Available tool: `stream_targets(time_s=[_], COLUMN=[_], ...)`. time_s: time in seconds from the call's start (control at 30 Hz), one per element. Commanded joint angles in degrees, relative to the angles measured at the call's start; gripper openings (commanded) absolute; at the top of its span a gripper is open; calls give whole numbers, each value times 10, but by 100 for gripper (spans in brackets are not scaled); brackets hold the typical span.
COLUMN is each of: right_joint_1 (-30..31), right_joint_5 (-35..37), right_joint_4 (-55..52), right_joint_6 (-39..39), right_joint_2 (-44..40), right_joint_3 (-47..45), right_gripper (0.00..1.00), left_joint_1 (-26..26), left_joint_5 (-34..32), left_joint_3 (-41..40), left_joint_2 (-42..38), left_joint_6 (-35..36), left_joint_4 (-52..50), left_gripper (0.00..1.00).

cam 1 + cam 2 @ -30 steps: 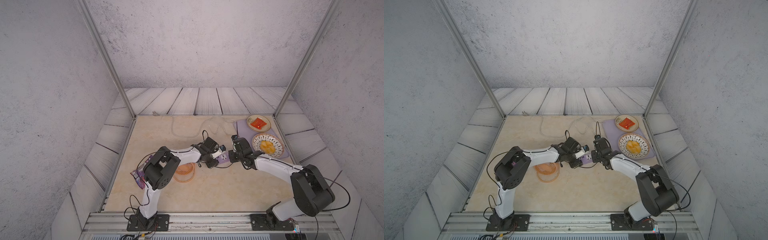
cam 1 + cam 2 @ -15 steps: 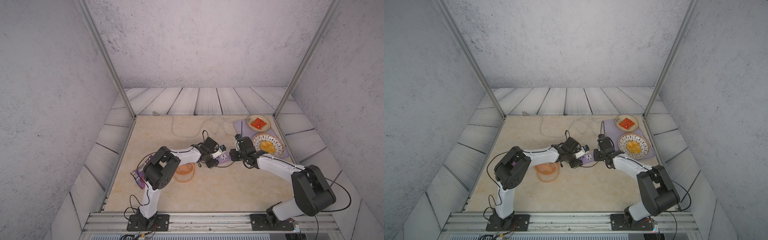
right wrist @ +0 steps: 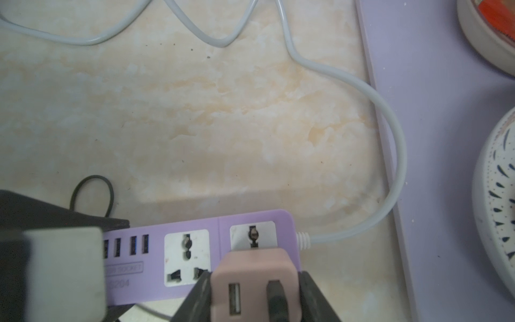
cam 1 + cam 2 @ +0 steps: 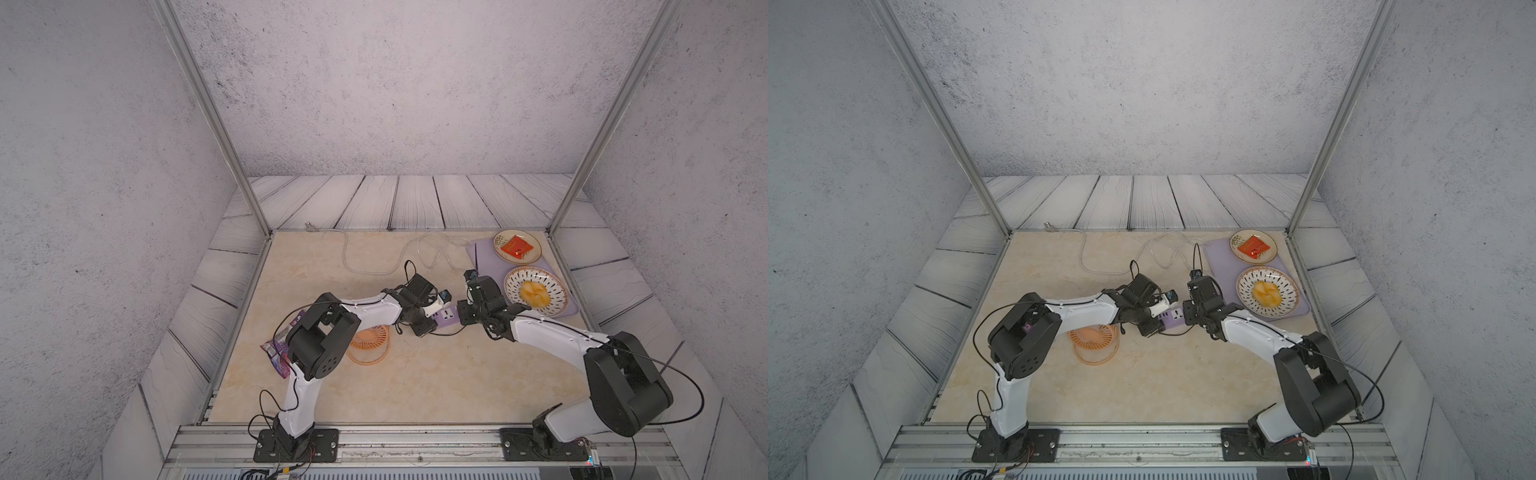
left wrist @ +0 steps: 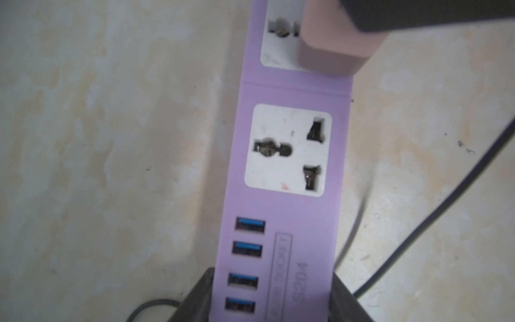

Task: Unplug the desk fan from the power strip
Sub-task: Remove the plug from the socket.

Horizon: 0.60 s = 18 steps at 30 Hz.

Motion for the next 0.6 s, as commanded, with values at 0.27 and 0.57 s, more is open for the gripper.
stream_targets(time_s=[0.27, 0.57], right_joint_1=[11, 38], right_joint_5=[-32, -17], right_joint_4=[-16, 6], right_joint_6=[43, -19], right_joint_2=[-13, -7], right_joint_3=[17, -2], right_gripper=[12, 12], left_joint_1=[4, 4], left_joint_5=[-11, -11], left_joint_3=[7, 15], left_joint_2=[12, 12], left_joint_6=[-31, -31], left_joint_4=[4, 2], left_gripper=[0, 0])
